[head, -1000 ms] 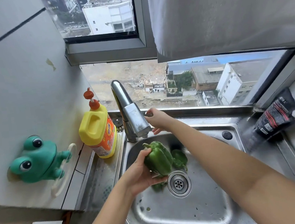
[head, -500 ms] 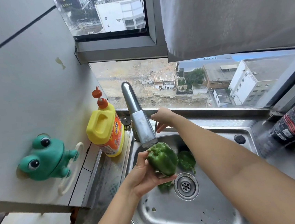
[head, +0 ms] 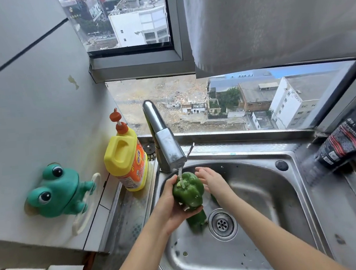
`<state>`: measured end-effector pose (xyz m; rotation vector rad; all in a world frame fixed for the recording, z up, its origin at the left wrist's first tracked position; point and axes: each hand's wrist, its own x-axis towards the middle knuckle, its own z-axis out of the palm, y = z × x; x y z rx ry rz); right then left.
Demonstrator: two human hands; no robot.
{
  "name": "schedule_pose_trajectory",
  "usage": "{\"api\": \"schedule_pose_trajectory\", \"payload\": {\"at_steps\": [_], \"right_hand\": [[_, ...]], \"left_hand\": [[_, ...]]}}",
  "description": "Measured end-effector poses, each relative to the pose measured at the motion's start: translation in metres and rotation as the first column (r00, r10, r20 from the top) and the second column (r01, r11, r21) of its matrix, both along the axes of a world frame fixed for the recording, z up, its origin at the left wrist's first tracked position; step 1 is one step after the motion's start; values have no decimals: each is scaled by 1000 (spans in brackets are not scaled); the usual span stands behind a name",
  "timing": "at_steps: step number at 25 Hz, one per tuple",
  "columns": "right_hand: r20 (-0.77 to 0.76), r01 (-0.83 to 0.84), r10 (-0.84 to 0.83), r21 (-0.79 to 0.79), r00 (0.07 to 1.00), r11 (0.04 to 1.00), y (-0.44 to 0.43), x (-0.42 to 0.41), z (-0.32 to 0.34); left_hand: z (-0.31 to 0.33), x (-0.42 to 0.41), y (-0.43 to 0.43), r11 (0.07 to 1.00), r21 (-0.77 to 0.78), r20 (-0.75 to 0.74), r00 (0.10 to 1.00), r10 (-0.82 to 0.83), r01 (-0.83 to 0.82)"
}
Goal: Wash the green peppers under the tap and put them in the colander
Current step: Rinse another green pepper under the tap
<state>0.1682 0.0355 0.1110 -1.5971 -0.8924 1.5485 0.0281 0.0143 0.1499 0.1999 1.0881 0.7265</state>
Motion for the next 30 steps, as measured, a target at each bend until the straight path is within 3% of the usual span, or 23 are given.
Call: {"api": "schedule_pose_trajectory", "payload": {"at_steps": [2,3,6,8,11,14,16,17,20,23,25,27,29,30], "right_hand": [[-78,-21,35,173,996,985,-21,-10,12],[-56,-32,47,246,997,969,-29,-18,16],[348,-115,-83,513,934,851,-45,-45,21],[421,-84,-222,596,879,798,-46,-55,24],[390,23,-266,528,882,849,-30,-55,43],[566,-165,12,219,824,962,-2,-44,69],[565,-295,187,105,803,950,11,-34,87],[575,-370,241,117,782,922,14,-31,92],[612,-544,242,371,753,753,10,-25,90],[531,-550,244,551,811,627,-4,-16,80],[580,-570,201,572,789,590,-12,-13,77],[581,-524,159,541,798,658,-15,-18,78],[513,-360,109,421,852,833,-11,-26,83],[457,-261,89,329,885,908,-6,-27,86]], "left_hand": [[-1,6,4,999,0,-62,997,43,-43],[2,8,6,995,-20,-22,995,97,-98],[11,12,8,960,-56,213,936,281,-275],[14,15,8,951,-14,241,922,304,-310],[20,16,7,968,68,187,956,227,-243],[27,13,7,993,93,6,997,72,-72],[30,11,7,998,70,-84,996,-4,9],[33,8,7,998,59,-98,995,-26,32],[41,-6,15,996,-6,-5,996,-92,92],[45,-19,19,974,-67,131,970,-206,216],[46,-19,15,961,-77,179,952,-248,265],[49,-14,11,971,-80,137,967,-216,228],[44,-4,10,990,24,-114,984,-136,139],[40,2,10,982,139,-297,952,-81,127]]}}
